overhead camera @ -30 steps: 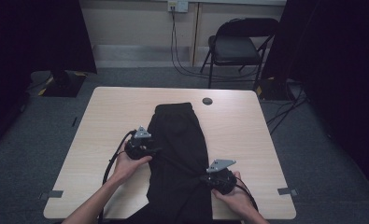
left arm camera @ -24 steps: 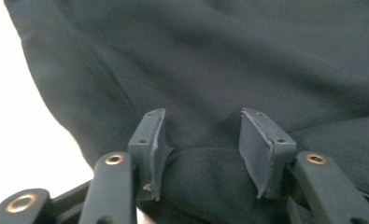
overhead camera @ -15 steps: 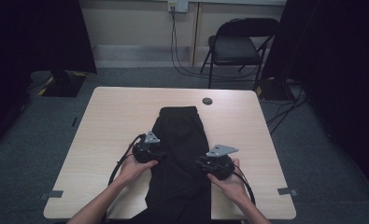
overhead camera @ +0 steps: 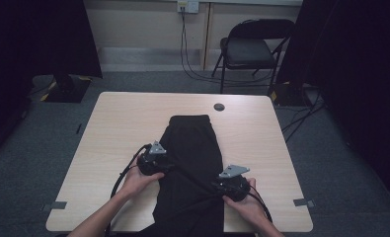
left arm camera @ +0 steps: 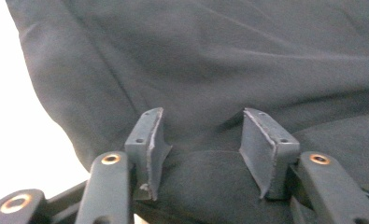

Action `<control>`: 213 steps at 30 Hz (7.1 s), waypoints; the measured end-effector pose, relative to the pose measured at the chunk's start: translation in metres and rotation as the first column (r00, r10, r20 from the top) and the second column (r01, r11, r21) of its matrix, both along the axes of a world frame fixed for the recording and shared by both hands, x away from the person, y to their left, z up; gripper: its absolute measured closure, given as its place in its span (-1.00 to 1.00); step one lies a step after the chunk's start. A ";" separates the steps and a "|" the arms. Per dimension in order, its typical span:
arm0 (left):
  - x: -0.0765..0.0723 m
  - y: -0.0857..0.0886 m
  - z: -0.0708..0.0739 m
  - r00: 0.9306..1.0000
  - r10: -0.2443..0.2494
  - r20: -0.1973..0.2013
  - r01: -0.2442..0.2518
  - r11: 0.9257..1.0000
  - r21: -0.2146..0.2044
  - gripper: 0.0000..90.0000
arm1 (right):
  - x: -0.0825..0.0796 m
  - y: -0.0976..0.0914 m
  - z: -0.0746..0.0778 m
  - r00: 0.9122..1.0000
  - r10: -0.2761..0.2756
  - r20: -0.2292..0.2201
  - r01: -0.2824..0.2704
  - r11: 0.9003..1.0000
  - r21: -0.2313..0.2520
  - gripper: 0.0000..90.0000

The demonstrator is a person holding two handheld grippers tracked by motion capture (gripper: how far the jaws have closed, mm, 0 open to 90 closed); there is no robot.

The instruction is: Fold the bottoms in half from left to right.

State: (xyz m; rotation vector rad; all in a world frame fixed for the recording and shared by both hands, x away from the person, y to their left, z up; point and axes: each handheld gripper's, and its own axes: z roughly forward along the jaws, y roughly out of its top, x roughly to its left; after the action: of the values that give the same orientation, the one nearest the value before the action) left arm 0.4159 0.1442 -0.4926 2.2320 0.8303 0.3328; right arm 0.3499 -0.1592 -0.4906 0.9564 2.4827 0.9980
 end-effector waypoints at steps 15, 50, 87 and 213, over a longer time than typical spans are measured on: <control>-0.065 0.003 0.016 0.990 -0.109 -0.090 0.110 0.994 0.005 0.19 | -0.059 0.000 0.011 0.993 0.098 -0.068 -0.100 0.995 -0.027 0.41; 0.004 -0.006 0.002 0.999 0.025 -0.020 -0.025 1.000 -0.008 0.37 | 0.103 0.014 0.000 0.984 -0.173 -0.050 0.175 0.983 0.059 0.98; 0.025 0.029 0.024 0.987 0.161 -0.019 -0.161 0.975 -0.153 -0.22 | 0.132 0.037 -0.007 0.990 -0.115 -0.087 0.129 0.975 0.179 0.68; 0.053 0.006 0.003 0.989 0.142 -0.035 -0.143 0.988 -0.051 0.90 | 0.141 0.034 -0.005 0.993 -0.107 -0.056 0.116 0.978 0.175 0.73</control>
State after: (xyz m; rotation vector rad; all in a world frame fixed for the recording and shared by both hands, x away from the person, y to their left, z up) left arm 0.4686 0.1498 -0.4899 2.1387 1.0067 0.3403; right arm 0.4910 -0.1254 -0.4960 1.1719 2.3766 1.1884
